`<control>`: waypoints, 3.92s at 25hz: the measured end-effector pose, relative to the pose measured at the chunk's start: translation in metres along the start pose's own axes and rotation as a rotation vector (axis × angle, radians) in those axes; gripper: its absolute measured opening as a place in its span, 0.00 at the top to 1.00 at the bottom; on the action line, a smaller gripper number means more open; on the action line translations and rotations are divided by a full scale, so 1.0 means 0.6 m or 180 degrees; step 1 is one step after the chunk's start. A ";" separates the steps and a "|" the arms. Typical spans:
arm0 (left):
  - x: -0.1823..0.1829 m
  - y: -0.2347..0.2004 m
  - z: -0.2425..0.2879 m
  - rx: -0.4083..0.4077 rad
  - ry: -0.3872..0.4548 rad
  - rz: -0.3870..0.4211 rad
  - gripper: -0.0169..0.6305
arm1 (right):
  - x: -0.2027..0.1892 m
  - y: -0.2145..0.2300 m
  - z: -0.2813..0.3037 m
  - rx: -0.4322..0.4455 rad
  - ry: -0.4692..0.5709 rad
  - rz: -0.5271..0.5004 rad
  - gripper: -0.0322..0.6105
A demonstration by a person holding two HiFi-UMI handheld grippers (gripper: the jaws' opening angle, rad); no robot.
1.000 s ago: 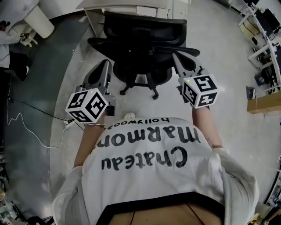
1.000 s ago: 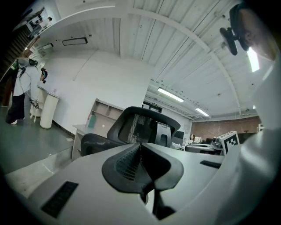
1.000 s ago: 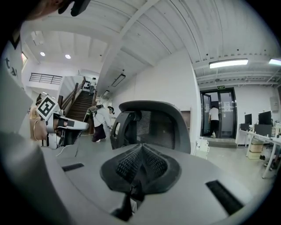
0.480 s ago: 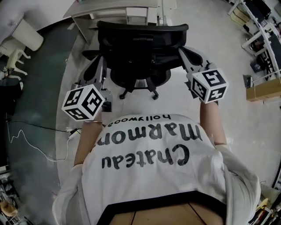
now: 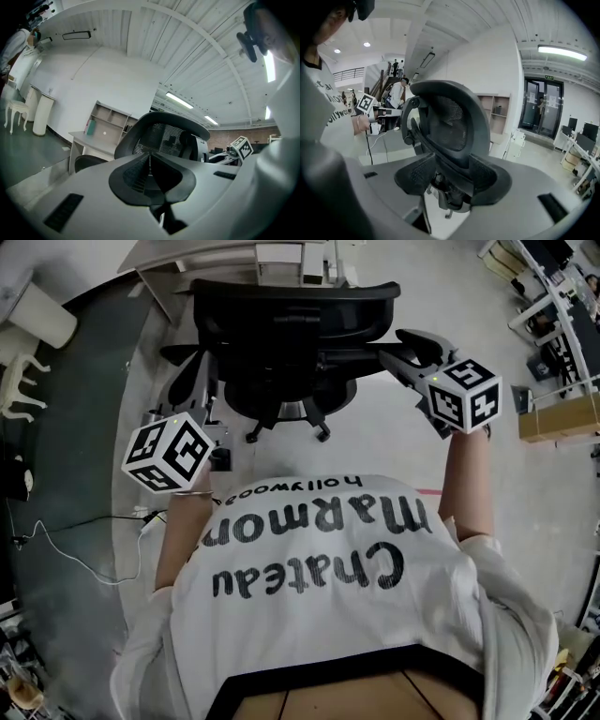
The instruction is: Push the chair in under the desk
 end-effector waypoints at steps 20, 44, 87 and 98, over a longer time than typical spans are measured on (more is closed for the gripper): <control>-0.024 -0.037 0.004 0.0064 -0.0434 0.0227 0.94 | -0.003 -0.008 0.069 -0.0089 -0.0677 -0.0570 0.52; -0.017 -0.012 0.107 -0.1097 -0.1882 0.3249 0.58 | -0.007 -0.003 0.066 -0.0052 -0.0589 -0.0593 0.52; -0.016 -0.016 0.098 -0.1058 -0.1753 0.2632 0.60 | 0.008 0.000 0.085 0.0072 -0.0843 -0.0827 0.50; -0.013 -0.012 0.096 -0.0944 -0.1772 0.2697 0.62 | 0.007 -0.006 0.085 0.0032 -0.0779 -0.0871 0.51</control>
Point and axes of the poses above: the fingertips, and each gripper's own axes: z forward along the fingers, y to its right, x out of its top, the point moved 9 cm from there along -z, backward along the fingers, and after that the axes turned 11 degrees about z, right-handed, at the moved point
